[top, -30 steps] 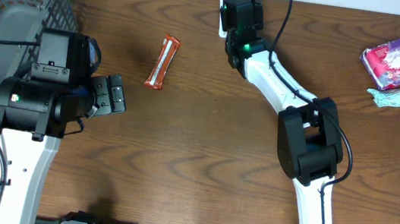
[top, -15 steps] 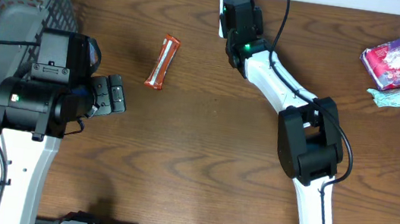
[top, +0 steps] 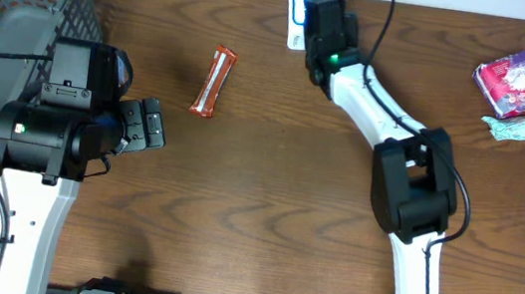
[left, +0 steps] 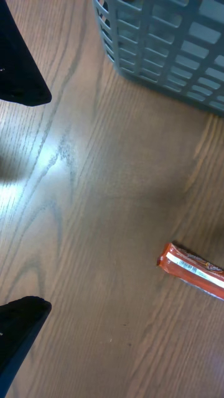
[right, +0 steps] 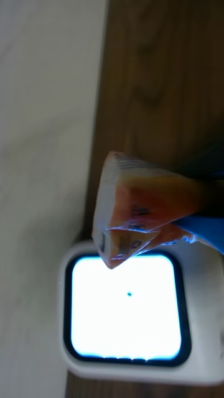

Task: Scan the item barcode
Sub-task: 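Carry the orange box to the far right beside the green packet, release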

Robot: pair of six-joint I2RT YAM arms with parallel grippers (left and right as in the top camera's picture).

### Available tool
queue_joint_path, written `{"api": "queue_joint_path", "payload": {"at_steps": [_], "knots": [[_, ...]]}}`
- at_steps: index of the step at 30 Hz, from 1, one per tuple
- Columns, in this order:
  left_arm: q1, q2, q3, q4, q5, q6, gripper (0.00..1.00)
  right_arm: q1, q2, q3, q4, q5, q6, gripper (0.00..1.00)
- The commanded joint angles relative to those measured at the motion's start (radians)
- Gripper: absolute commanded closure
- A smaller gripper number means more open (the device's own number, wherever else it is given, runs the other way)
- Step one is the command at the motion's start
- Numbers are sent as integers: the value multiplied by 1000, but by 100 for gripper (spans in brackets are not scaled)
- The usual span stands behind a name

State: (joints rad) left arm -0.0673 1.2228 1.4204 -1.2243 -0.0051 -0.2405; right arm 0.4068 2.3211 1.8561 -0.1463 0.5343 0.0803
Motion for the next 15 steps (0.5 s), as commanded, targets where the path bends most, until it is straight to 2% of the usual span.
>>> {"api": "queue_joint_path", "payload": {"at_steps": [1, 7, 11, 15], "knots": [[1, -2, 4, -2, -2, -13, 2, -66, -129, 15, -57, 37, 101, 99], [1, -2, 4, -2, -2, -13, 2, -201, -221, 15, -283, 58, 121, 99], [1, -1, 4, -2, -2, -13, 2, -320, -248, 15, -473, 157, 280, 99], [1, -2, 4, -2, -2, -13, 2, -447, -249, 13, -621, 163, 409, 99]]}}
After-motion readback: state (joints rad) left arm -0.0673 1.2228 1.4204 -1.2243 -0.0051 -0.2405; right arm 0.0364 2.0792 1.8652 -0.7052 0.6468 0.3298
